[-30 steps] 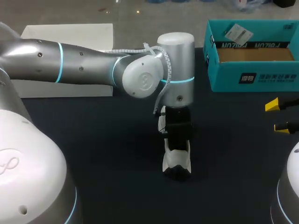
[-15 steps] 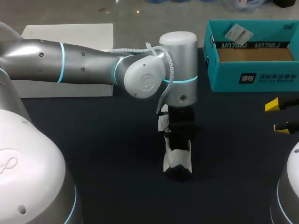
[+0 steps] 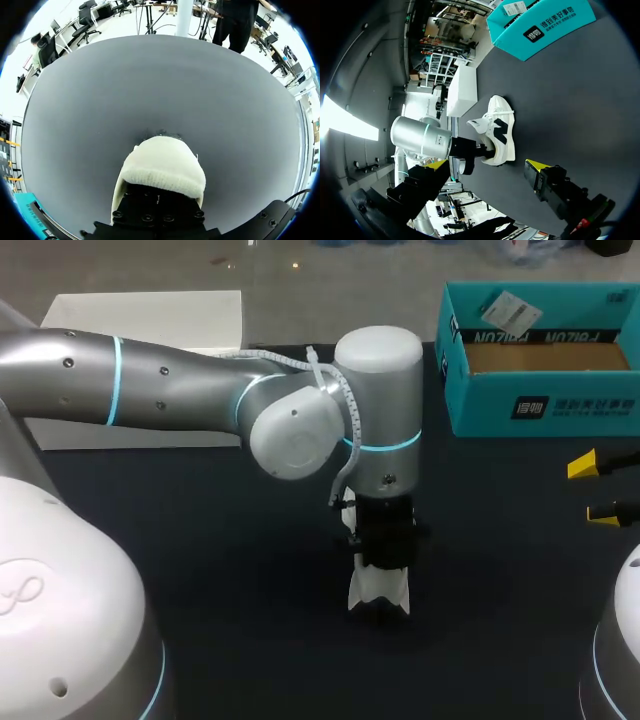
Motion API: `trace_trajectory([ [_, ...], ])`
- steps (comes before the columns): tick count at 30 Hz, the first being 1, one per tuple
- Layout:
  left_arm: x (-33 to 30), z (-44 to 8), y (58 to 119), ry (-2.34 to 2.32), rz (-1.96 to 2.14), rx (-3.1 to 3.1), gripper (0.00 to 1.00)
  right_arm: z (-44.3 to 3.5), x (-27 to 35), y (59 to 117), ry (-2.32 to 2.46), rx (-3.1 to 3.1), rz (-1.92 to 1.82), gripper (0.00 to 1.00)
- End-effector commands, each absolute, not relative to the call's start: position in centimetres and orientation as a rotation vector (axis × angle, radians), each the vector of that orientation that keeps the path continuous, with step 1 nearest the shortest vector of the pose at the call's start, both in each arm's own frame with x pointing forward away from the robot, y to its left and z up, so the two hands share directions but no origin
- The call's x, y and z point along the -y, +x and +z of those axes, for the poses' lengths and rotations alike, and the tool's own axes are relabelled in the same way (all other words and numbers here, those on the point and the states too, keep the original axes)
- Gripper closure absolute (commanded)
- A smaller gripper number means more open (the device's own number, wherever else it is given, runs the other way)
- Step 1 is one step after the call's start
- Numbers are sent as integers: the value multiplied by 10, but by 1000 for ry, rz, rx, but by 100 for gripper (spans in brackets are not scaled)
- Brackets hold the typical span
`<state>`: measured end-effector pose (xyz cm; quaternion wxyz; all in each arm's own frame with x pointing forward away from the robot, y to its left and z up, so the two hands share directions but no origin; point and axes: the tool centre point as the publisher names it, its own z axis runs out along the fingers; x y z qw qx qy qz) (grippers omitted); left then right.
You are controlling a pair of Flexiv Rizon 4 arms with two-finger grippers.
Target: Take the shoe out of the shoebox, open the shoe tongue, remove and reinsert the insole, then place the shoe into the shoebox
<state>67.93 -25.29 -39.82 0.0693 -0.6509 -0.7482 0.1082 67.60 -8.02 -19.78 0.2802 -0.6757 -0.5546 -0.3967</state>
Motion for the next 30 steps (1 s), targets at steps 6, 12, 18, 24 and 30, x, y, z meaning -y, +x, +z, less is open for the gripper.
trace_trajectory([
  [6, 258, -415, 685, -1942, 286, 2262, 100, -198, 80, 675, -1815, 1487, -1063, 0],
  [12, 252, -386, 693, -1967, 210, 2322, 100, -198, 80, 675, -1815, 1487, -1063, 0],
  [18, 250, -381, 705, -2000, 142, 2396, 100, -198, 80, 675, -1815, 1487, -1063, 0],
  [24, 250, -402, 709, -2030, 113, 2427, 100, -198, 80, 675, -1815, 1487, -1063, 0],
  [30, 248, -413, 711, -2016, 81, 2394, 100, -198, 80, 675, -1815, 1487, -1063, 0],
])
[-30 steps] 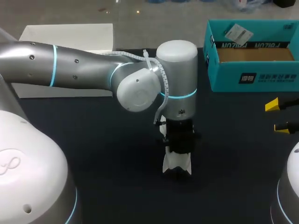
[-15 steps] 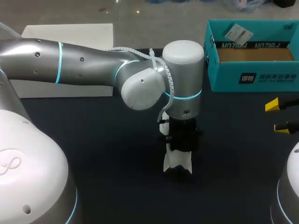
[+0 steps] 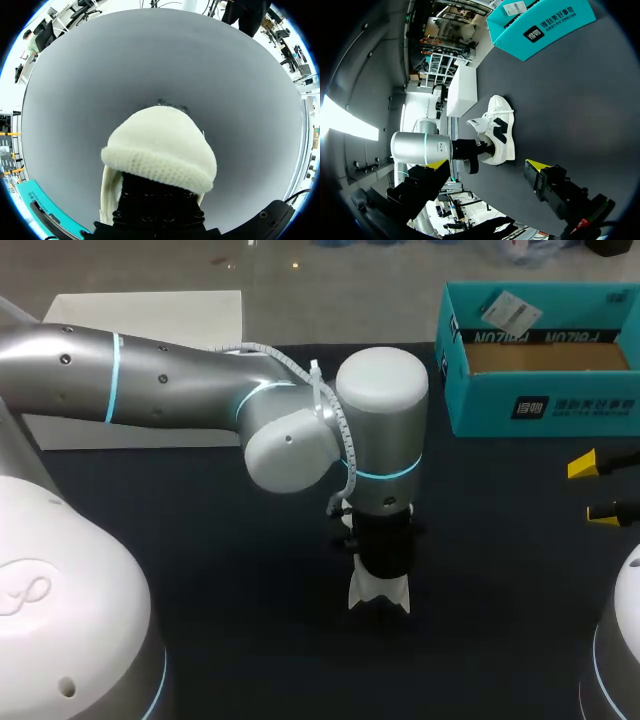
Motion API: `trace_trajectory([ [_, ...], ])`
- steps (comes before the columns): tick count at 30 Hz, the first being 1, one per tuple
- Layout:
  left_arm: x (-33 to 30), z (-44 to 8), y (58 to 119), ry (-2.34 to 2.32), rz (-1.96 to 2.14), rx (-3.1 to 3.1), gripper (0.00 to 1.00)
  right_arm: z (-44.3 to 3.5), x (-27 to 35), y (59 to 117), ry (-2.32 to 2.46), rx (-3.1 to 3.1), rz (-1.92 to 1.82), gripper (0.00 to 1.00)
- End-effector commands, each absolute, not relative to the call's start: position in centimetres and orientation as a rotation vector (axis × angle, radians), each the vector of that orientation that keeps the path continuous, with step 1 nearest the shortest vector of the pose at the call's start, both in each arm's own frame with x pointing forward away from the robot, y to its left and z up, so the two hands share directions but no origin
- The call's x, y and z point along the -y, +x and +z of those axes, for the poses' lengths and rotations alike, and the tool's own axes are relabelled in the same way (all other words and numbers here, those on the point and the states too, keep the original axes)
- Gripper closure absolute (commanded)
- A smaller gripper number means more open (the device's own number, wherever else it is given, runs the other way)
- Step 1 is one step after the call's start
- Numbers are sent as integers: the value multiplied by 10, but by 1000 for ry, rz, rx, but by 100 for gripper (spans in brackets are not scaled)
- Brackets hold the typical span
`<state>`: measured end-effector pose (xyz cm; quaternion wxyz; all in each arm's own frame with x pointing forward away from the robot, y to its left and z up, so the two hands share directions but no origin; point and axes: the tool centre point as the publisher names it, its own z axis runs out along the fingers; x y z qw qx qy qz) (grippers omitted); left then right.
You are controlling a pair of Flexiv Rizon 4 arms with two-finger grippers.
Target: Take the shoe out of the shoebox, open the shoe tongue, remove and reinsert the insole, then place the shoe into the shoebox
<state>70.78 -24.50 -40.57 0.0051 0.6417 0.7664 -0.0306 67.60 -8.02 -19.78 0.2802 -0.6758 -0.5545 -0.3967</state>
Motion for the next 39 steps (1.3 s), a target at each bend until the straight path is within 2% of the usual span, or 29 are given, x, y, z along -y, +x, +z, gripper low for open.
trace_trajectory([
  [1, 247, -409, 711, 2031, -83, -2410, 100, -198, 80, 675, -1815, 1487, -1063, 0],
  [10, 242, -352, 727, 1915, 63, -2311, 100, -198, 80, 675, -1815, 1487, -1063, 0],
  [21, 245, -354, 749, 1828, 207, -2208, 100, -198, 80, 675, -1815, 1487, -1063, 0],
  [22, 245, -356, 750, 1826, 214, -2207, 91, -198, 80, 675, -1815, 1487, -1063, 0],
  [25, 242, -358, 752, 1829, 223, -2204, 90, -198, 80, 675, -1815, 1487, -1063, 0],
  [28, 240, -359, 755, 1857, 183, -2189, 69, -198, 80, 675, -1815, 1487, -1063, 0],
  [31, 239, -358, 758, 1938, 95, -2139, 65, -198, 80, 675, -1815, 1487, -1063, 0],
  [35, 239, -355, 760, 2007, 107, -2083, 65, -198, 80, 675, -1815, 1487, -1063, 0],
  [36, 239, -354, 760, 2026, 111, -2068, 62, -198, 80, 675, -1815, 1487, -1063, 0],
  [38, 238, -355, 760, 2059, 130, -2040, 52, -198, 80, 675, -1815, 1487, -1063, 0],
  [39, 238, -356, 760, 2069, 129, -2034, 36, -198, 80, 675, -1815, 1487, -1063, 0],
])
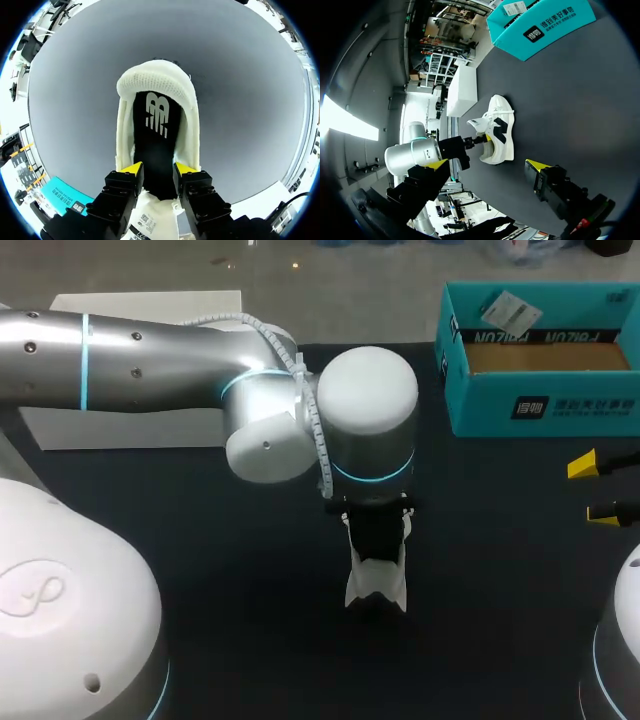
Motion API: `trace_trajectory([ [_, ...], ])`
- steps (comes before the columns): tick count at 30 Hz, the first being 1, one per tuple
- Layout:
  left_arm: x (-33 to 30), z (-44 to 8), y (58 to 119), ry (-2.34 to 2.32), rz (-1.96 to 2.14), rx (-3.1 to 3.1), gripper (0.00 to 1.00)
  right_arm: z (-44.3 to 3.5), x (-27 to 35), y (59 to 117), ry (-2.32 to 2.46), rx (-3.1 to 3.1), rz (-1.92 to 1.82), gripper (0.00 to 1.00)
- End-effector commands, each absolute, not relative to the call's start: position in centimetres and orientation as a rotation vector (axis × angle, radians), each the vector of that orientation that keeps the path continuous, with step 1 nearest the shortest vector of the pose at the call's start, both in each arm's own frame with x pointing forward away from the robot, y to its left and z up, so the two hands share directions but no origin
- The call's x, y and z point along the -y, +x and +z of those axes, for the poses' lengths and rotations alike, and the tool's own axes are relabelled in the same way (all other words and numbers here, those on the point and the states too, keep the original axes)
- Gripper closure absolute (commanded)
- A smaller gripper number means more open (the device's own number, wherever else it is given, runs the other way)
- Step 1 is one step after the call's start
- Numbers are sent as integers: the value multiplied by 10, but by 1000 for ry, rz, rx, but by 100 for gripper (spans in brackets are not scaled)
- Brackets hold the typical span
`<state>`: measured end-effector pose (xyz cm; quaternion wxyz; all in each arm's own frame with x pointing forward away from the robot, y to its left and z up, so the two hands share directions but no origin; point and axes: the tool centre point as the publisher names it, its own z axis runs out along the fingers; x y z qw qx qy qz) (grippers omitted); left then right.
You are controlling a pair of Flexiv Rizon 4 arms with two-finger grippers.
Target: Take the shoe out of the shoebox, open the shoe tongue, remove and reinsert the insole, then place the shoe into the shoebox
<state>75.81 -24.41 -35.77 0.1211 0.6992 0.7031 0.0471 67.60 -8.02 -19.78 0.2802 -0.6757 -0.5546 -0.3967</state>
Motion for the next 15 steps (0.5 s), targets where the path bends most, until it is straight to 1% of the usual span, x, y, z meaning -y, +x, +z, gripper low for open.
trace_trajectory([
  [1, 238, -357, 761, 2077, 132, -2030, 31, -198, 80, 675, -1815, 1487, -1063, 0],
  [2, 238, -358, 762, 2082, 140, -2027, 21, -198, 80, 675, -1815, 1487, -1063, 0],
  [3, 238, -358, 762, 2083, 143, -2027, 15, -198, 80, 675, -1815, 1487, -1063, 0],
  [5, 239, -359, 763, 2087, 147, -2027, 6, -198, 80, 675, -1815, 1487, -1063, 0],
  [6, 240, -359, 762, 2091, 155, -2025, 0, -198, 80, 675, -1815, 1487, -1063, 0],
  [15, 244, -363, 762, 2080, 143, -2043, 0, -198, 80, 675, -1815, 1487, -1063, 0],
])
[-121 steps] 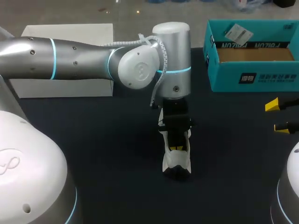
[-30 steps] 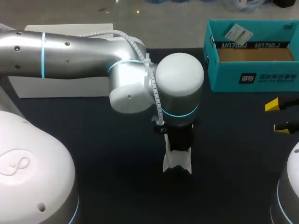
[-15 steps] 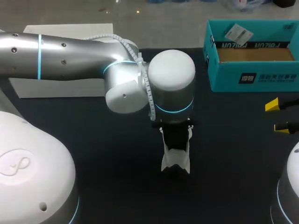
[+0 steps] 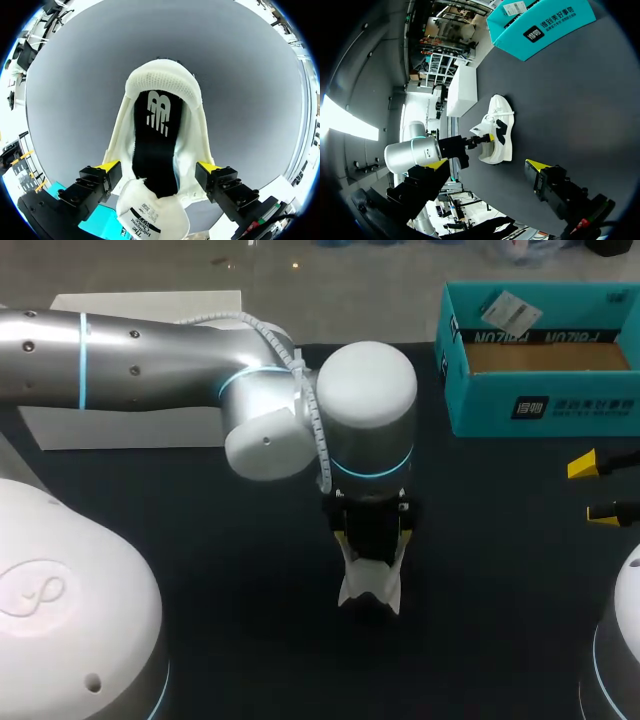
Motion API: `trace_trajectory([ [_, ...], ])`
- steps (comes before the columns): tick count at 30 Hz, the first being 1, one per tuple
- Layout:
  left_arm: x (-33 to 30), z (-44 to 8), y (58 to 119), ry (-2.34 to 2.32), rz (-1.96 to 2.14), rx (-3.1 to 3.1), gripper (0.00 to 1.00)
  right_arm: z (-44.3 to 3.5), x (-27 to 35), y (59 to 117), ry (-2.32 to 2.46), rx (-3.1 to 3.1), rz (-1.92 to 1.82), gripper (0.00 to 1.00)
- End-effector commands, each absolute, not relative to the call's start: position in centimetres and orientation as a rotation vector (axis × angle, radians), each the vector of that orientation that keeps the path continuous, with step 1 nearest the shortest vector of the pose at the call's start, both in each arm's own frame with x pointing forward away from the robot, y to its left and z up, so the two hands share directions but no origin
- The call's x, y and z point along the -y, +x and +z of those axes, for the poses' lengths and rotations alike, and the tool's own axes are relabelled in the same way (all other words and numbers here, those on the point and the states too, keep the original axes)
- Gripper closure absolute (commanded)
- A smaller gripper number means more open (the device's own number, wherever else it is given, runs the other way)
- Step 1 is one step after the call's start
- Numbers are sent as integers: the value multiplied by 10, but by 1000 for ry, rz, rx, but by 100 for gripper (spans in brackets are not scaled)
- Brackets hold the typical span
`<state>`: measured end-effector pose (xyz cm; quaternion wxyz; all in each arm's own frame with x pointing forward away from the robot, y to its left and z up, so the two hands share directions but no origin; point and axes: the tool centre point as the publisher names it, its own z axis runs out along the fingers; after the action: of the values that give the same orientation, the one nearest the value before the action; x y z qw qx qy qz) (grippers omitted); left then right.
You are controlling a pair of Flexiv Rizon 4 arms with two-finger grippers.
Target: Take the shoe out of the shoebox, open the shoe tongue, remove and reinsert the insole, then place the shoe into the shoebox
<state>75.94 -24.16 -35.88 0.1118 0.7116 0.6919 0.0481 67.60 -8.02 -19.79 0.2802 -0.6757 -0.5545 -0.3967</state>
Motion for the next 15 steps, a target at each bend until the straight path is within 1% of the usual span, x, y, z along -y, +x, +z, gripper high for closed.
trace_trajectory([
  [1, 245, -363, 763, 2072, 144, -2046, 0, -198, 80, 675, -1815, 1487, -1063, 0],
  [15, 252, -344, 779, 1972, 210, -2058, 0, -198, 80, 675, -1815, 1487, -1063, 0],
])
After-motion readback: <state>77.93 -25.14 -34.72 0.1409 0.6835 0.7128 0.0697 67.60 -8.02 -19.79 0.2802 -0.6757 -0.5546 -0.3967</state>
